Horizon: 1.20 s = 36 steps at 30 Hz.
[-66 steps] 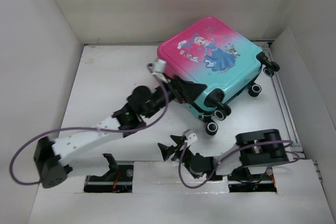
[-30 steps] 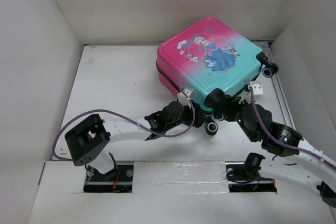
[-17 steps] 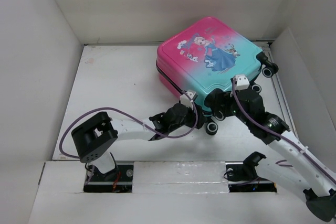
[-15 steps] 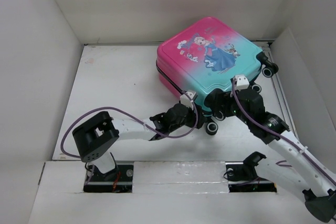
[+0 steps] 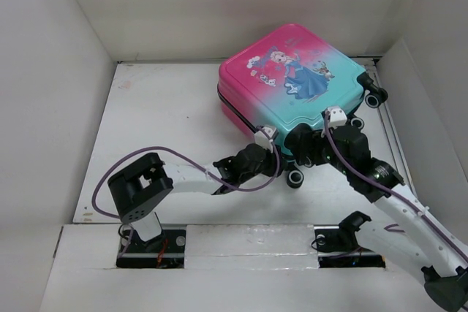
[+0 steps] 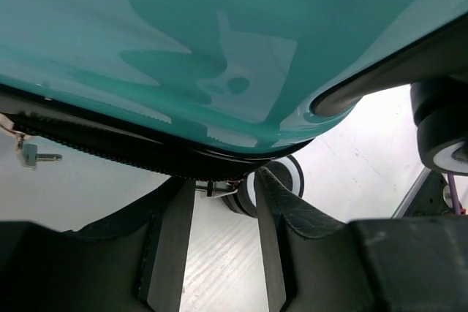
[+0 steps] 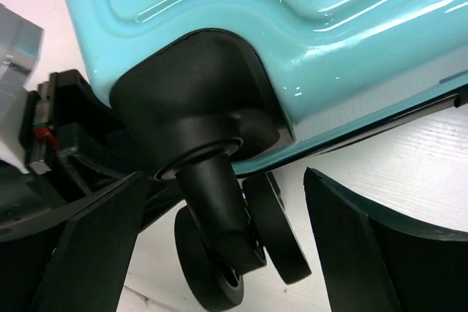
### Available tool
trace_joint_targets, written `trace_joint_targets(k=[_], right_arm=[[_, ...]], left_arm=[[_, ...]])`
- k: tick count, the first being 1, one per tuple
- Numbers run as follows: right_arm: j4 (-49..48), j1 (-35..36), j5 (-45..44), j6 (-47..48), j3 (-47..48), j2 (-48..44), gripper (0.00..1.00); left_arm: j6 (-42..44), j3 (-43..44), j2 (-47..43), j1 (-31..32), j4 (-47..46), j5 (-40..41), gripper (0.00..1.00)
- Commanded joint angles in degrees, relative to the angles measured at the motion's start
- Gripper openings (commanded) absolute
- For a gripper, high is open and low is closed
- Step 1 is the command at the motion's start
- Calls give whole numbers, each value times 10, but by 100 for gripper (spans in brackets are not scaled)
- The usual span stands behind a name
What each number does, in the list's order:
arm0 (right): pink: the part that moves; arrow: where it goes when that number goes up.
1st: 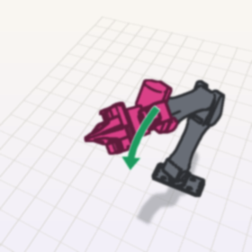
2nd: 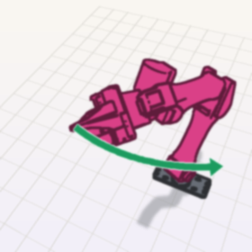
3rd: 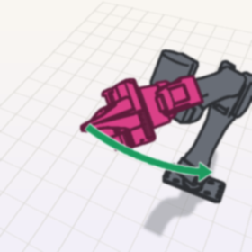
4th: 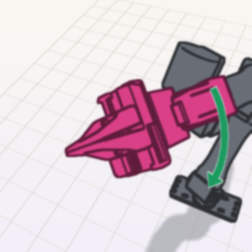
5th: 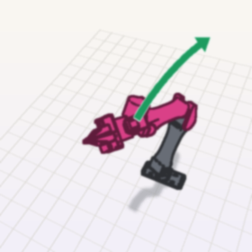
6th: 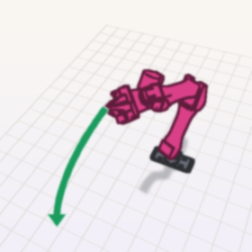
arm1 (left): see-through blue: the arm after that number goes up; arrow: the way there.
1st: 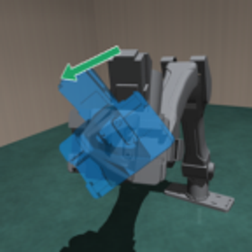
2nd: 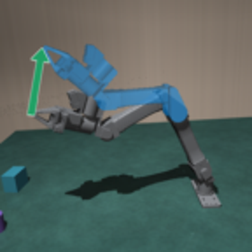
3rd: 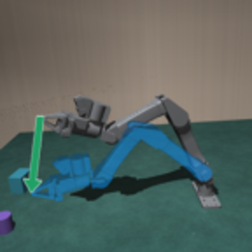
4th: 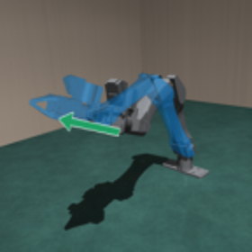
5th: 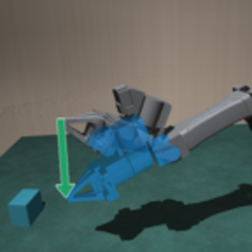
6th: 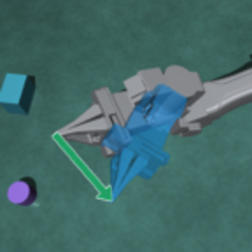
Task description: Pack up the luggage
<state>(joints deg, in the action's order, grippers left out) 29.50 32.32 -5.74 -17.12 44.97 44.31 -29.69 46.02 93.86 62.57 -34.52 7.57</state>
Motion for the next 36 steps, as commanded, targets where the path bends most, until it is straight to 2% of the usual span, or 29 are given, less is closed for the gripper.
trace_joint_targets(k=[1,3,5,9,17,21,23,24,26,30,31,33,34,36], right_arm=[[2,16,-29,-13,2,-26,93],[2,21,-29,-19,2,-33,93],[15,21,-38,-19,2,-33,96],[28,34,-45,-33,7,-27,96],[52,60,-63,-63,13,-6,96],[57,66,-81,-63,13,-1,96],[57,66,-81,-68,13,-1,96],[57,66,-81,-68,13,-1,94],[57,66,-81,-68,13,-1,88],[57,66,-88,-68,13,4,69],[57,66,-88,-68,13,4,70],[57,66,-82,-68,13,4,80],[57,66,-82,-68,13,4,80],[57,71,-82,-68,13,4,64]], left_arm=[[9,22,11,2,-35,-1,34],[9,22,17,2,-41,-1,29],[9,22,17,2,-41,-1,28],[9,28,22,2,-41,-1,25],[3,22,22,2,-69,17,23],[3,22,27,2,-74,23,13],[3,22,27,2,-74,28,5],[3,22,27,2,-74,28,0],[3,22,27,2,-69,34,0],[3,-1,13,2,-74,46,0],[9,-1,-1,2,-74,53,0],[10,-19,-10,2,-74,61,0],[15,-19,-17,2,-74,67,0],[15,-34,-23,2,-69,68,0]])
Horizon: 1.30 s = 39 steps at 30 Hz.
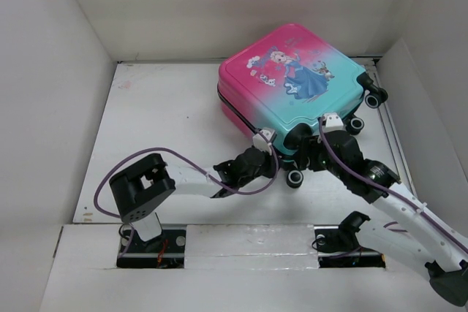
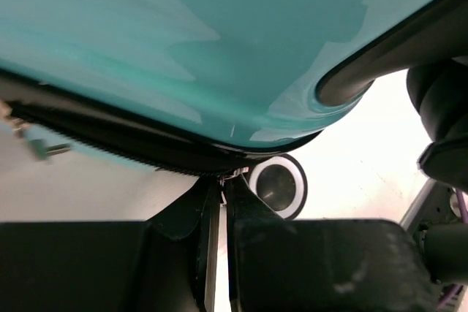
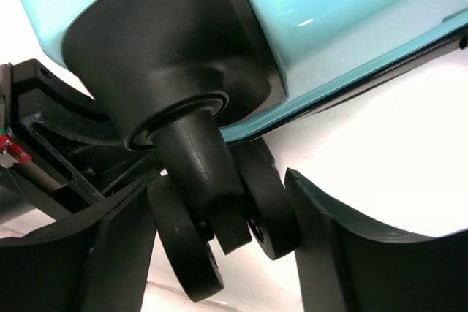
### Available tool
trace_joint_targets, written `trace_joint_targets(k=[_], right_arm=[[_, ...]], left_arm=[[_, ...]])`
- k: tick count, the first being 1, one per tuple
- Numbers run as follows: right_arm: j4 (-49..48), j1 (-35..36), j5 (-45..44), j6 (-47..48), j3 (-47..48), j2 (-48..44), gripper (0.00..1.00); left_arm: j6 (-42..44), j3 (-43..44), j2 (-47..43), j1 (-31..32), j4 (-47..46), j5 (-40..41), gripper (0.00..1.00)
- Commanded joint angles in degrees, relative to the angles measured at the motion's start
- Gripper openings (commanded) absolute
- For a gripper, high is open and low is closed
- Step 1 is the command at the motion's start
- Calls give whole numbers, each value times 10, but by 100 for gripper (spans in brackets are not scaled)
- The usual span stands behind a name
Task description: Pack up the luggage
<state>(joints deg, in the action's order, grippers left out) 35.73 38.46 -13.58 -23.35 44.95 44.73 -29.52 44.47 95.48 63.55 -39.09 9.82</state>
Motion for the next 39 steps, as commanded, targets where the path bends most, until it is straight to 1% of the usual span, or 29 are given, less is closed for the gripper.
trace_joint_targets(k=[1,3,4,5,7,9,12,13,17,20,22,23,25,29,33,34,35,36,37,38,39], right_arm=[[-5,10,-4,-6,14,5,37],[0,10,-9,-6,19,5,19],[7,10,-9,-6,19,5,6],[7,10,-9,-11,19,-1,1],[7,10,-15,-11,19,-8,0],[12,10,-21,-16,19,-13,0],[12,10,-21,-16,19,-13,0],[12,10,-21,-16,19,-13,0],[17,21,-27,-16,19,-13,0],[17,28,-27,-16,19,-13,0],[17,28,-27,-16,19,-13,0],[17,28,-22,-16,19,-13,0],[12,34,-21,-16,19,-7,0],[12,40,-16,-16,19,-1,0],[-10,45,18,-11,19,4,0],[-29,50,42,-5,19,4,0],[-41,50,52,-5,14,18,0],[-52,61,62,-5,14,25,0],[-64,69,69,-5,14,33,0],[-88,92,75,-5,14,42,0],[-100,106,75,-10,14,53,0]], left_arm=[[13,-18,-39,-8,-23,51,0],[13,-25,-46,-13,-16,51,0],[13,-32,-51,-20,-16,51,0],[13,-40,-57,-27,-16,51,0],[8,-46,-63,-33,-11,51,0],[8,-47,-68,-33,17,70,0],[8,-52,-82,-33,46,103,0],[8,-52,-88,-33,57,125,0],[8,-52,-88,-33,106,179,0],[3,-57,-100,-60,139,205,0],[-12,-71,-107,-84,144,192,0],[-12,-71,-113,-111,144,172,0],[-19,-85,-128,-132,144,165,0],[-19,-78,-150,-149,157,177,0],[-41,-71,-157,-154,188,187,0],[-56,-71,-157,-154,195,199,2],[-66,-71,-168,-154,200,204,20],[-73,-80,-179,-154,200,204,30],[-78,-87,-207,-154,200,209,39],[-85,-95,-226,-154,200,209,46],[-85,-108,-246,-154,200,209,61]])
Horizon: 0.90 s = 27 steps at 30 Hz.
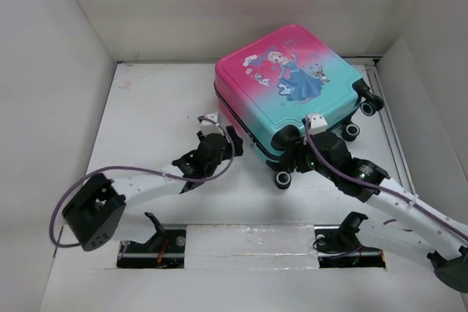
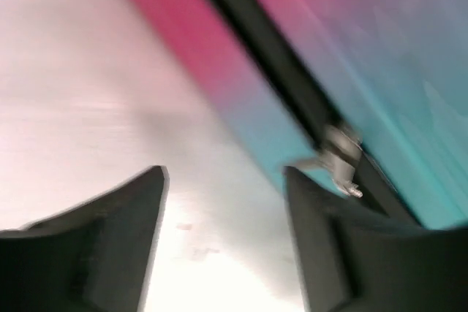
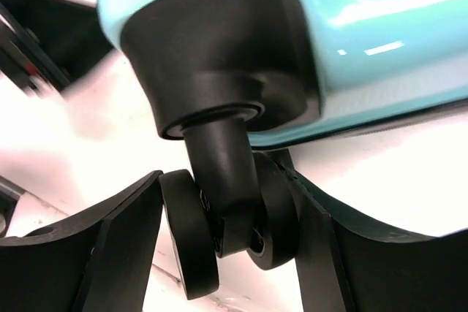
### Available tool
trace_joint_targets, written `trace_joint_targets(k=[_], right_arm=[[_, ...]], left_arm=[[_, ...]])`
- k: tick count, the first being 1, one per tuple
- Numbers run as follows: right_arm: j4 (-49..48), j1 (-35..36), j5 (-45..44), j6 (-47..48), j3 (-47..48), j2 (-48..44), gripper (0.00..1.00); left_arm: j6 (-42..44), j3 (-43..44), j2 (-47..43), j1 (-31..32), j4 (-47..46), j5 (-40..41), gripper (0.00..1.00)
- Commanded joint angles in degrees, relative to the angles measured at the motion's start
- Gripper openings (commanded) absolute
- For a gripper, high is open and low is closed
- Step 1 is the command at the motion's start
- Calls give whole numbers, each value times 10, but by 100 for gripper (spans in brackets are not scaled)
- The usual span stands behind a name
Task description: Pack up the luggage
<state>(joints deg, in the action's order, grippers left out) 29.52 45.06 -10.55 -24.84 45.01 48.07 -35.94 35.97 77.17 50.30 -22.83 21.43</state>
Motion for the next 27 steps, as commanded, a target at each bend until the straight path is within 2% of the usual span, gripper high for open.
trace_joint_targets(k=[1,3,4,7,8,9,10,13,14,16,17,18,21,27], right_arm=[[-48,53,45,0,13,43,0],[-81,93,45,0,34,68,0],[-94,107,45,-6,40,93,0],[-146,153,56,-6,74,148,0],[-158,163,56,0,85,163,0],[-175,179,63,5,96,179,0],[-175,188,68,5,125,196,0],[-170,225,60,15,183,260,0],[-163,232,60,15,195,271,6],[-158,245,45,15,209,286,41],[-158,252,45,15,217,286,85],[-152,252,36,15,217,279,100],[-135,258,8,15,228,244,100],[-68,269,-102,22,211,64,100]], left_arm=[[-27,-23,-104,-21,38,93,67],[-33,-30,-147,-21,53,99,70],[-41,-30,-169,-21,64,110,80],[-47,-30,-256,-21,94,116,81],[-47,-30,-296,-21,109,125,89],[-47,-30,-316,-21,117,132,90],[-52,-30,-336,-21,125,132,100],[-58,-30,-409,-21,154,132,100],[-58,-25,-426,-21,164,137,100],[-66,-25,-474,-21,181,146,100],[-66,-20,-486,-21,187,146,100],[-66,-13,-496,-21,194,146,100],[-67,8,-520,-21,212,129,100],[-43,52,-529,-21,238,73,100]])
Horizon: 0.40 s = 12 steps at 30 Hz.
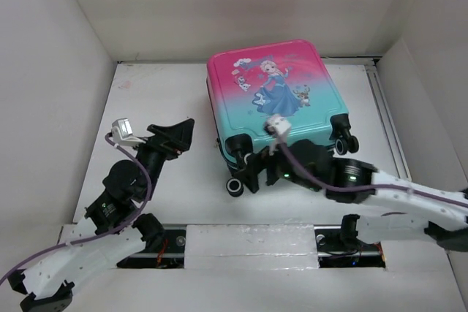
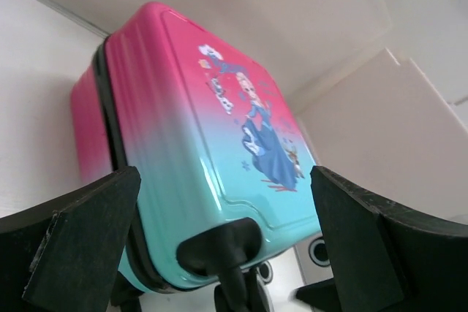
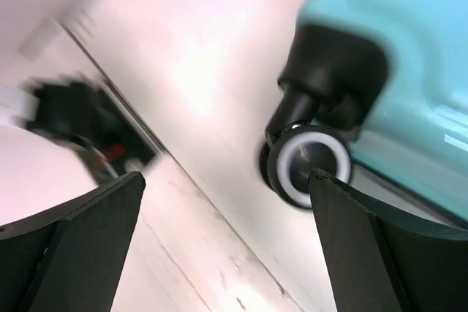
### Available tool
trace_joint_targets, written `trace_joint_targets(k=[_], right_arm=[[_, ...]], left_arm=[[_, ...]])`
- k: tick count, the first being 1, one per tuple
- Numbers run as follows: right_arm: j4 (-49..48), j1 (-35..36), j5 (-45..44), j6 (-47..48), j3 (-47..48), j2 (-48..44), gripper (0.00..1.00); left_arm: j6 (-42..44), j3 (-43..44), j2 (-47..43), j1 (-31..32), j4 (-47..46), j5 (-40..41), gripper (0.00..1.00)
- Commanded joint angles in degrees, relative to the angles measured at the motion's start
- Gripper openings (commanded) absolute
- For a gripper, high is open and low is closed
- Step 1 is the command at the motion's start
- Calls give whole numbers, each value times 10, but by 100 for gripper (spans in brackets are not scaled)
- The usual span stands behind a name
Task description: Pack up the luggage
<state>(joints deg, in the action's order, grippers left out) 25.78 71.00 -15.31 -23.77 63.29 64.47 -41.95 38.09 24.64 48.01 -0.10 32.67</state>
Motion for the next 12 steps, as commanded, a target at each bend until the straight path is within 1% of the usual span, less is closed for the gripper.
trace_joint_targets(k=[1,2,4,5,7,9,12], right_arm=[[-21,10,-72,6,20,-127,100],[-14,10,-88,-3,11,-183,100],[5,10,-130,-15,-24,-237,100],[12,10,-142,-29,-35,-287,100],[30,10,-180,-42,-68,-332,100],[38,10,-199,-63,-90,-383,100],[38,10,-193,-68,-118,-400,100]], left_arm=[[22,30,-4,2,11,-51,100],[27,30,-9,2,4,-61,100],[33,25,-9,2,4,-87,100],[33,19,-9,2,4,-95,100],[33,10,-16,2,4,-112,100],[39,-7,-31,2,4,-117,100],[32,-25,-44,2,16,-125,100]])
